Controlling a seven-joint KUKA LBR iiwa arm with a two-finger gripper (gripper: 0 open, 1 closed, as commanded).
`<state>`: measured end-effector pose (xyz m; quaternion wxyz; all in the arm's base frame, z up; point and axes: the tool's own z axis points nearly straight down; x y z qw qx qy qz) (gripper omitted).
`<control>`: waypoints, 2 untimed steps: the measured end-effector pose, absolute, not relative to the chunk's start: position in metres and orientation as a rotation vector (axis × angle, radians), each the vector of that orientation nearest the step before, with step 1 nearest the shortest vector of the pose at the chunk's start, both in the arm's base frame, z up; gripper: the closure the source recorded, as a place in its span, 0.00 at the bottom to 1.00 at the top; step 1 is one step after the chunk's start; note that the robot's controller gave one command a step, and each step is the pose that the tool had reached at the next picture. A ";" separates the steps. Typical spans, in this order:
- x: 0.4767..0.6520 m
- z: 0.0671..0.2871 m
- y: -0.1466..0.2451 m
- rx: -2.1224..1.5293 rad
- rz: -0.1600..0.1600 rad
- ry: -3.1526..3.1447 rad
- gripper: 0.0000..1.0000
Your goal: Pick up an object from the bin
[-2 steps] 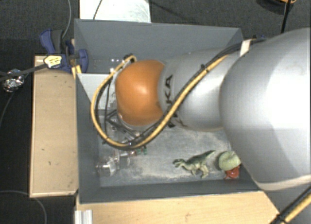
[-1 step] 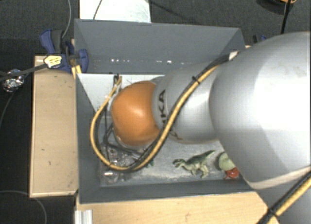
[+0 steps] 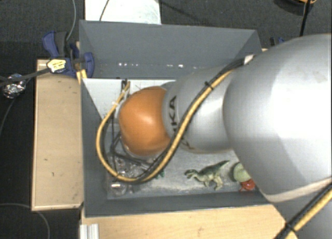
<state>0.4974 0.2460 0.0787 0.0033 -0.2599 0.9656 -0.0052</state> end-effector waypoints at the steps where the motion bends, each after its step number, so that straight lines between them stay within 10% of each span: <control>1: 0.499 0.081 0.248 -0.838 -0.022 3.023 1.00; 2: 0.497 0.078 0.248 -0.859 -0.026 3.016 1.00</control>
Offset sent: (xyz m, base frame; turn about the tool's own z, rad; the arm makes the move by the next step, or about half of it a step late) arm -0.0045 0.0061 -0.0047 -0.0442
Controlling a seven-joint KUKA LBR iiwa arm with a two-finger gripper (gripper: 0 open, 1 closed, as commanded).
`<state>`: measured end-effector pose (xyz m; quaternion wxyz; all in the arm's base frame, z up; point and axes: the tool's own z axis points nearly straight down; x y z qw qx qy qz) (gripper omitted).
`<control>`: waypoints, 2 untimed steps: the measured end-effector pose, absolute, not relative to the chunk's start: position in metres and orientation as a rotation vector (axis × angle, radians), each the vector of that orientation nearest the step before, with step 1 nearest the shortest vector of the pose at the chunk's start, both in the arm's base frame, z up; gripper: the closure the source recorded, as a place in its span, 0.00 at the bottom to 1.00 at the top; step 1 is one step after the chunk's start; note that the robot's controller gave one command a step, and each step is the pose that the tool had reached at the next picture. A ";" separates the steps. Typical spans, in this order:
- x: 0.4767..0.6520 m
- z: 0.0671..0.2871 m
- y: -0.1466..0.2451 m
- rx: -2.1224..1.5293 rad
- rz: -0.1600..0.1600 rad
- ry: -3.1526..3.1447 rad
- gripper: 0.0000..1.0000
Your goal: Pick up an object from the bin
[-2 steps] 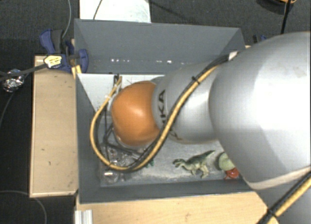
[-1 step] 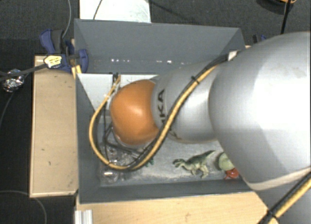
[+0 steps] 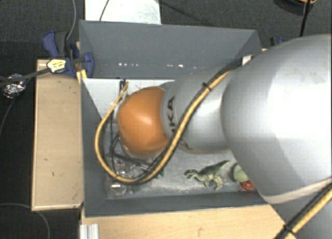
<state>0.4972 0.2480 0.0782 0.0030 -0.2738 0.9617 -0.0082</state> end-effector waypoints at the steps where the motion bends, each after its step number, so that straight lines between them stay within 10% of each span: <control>1: 0.495 0.083 0.249 -0.874 -0.027 3.011 1.00; 2: 0.493 0.139 0.248 -0.899 -0.022 3.009 1.00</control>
Offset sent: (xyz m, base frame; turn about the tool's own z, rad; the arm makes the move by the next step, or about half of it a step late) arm -0.0012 -0.0083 0.1926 -0.0502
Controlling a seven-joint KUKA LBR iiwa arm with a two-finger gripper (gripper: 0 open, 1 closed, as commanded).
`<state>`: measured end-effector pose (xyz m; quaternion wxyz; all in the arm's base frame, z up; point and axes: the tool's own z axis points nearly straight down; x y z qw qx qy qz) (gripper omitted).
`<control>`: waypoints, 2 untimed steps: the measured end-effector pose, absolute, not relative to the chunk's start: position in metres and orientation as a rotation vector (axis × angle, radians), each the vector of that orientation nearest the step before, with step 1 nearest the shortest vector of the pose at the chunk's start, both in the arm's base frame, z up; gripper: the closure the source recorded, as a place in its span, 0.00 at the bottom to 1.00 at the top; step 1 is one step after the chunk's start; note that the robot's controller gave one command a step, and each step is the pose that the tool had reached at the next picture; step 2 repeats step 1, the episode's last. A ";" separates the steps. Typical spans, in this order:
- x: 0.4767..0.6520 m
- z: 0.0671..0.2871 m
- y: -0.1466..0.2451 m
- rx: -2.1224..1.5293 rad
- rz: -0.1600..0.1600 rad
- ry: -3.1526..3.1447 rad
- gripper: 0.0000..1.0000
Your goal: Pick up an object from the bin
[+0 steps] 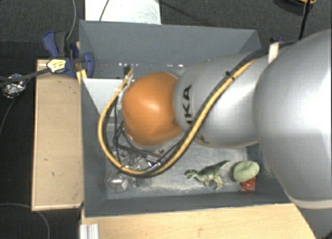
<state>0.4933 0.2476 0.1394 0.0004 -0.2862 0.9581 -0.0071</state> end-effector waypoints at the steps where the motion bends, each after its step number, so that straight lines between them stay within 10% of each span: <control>1: 0.512 0.136 0.224 -0.984 -0.022 2.964 1.00; 2: 0.512 0.136 0.224 -0.984 -0.022 2.964 1.00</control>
Offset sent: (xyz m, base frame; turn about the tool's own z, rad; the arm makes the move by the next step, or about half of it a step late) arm 0.0110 -0.0339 -0.0639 0.1475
